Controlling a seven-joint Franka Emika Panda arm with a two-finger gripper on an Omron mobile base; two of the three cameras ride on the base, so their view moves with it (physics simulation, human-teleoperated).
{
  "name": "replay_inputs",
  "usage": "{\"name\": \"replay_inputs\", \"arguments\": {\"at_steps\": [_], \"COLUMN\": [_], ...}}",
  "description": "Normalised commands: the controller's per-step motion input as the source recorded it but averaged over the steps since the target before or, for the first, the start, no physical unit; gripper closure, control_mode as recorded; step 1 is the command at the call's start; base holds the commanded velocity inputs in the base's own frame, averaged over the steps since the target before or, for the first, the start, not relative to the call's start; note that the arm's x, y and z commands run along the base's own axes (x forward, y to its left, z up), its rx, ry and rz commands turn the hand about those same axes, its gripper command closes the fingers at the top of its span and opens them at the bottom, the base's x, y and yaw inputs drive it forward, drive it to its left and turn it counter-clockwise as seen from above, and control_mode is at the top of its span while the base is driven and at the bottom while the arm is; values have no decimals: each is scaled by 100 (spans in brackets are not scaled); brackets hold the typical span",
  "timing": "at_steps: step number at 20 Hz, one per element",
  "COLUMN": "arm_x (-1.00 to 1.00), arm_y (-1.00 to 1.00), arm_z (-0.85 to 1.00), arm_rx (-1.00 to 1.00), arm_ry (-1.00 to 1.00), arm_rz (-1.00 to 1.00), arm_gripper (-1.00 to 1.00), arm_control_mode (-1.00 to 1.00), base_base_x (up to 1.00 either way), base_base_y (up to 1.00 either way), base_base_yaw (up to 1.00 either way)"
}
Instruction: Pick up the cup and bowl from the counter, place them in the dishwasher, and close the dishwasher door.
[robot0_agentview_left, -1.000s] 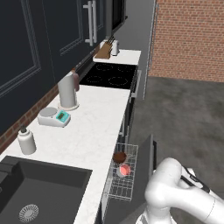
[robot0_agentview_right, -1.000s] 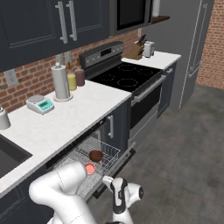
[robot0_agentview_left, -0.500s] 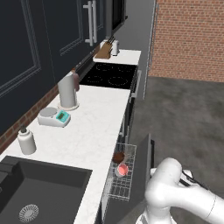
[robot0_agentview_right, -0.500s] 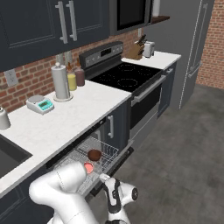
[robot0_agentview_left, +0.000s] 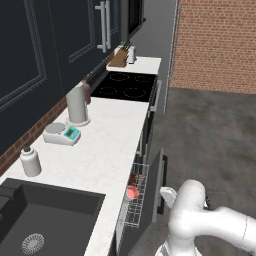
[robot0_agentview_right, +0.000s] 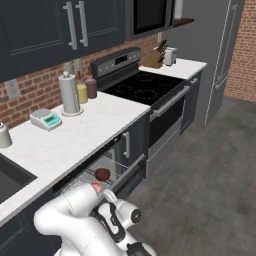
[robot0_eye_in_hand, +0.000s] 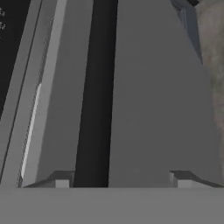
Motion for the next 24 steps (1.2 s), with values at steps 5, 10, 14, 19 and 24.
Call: {"name": "replay_inputs", "arguments": {"at_steps": [5, 10, 14, 19, 24], "arm_x": [-7, 0, 0, 0, 0], "arm_y": [100, 100, 100, 100, 98], "arm_z": [-29, -40, -51, -75, -53], "arm_rx": [33, 32, 37, 29, 36], "arm_ry": [5, 10, 7, 1, 0], "arm_rz": [14, 16, 19, 21, 22], "arm_gripper": [-100, -100, -100, -100, -100], "arm_control_mode": [-100, -100, -100, -100, -100], "base_base_x": [0, 0, 0, 0, 0], "base_base_y": [0, 0, 0, 0, 0], "base_base_yaw": [0, 0, 0, 0, 0]}}
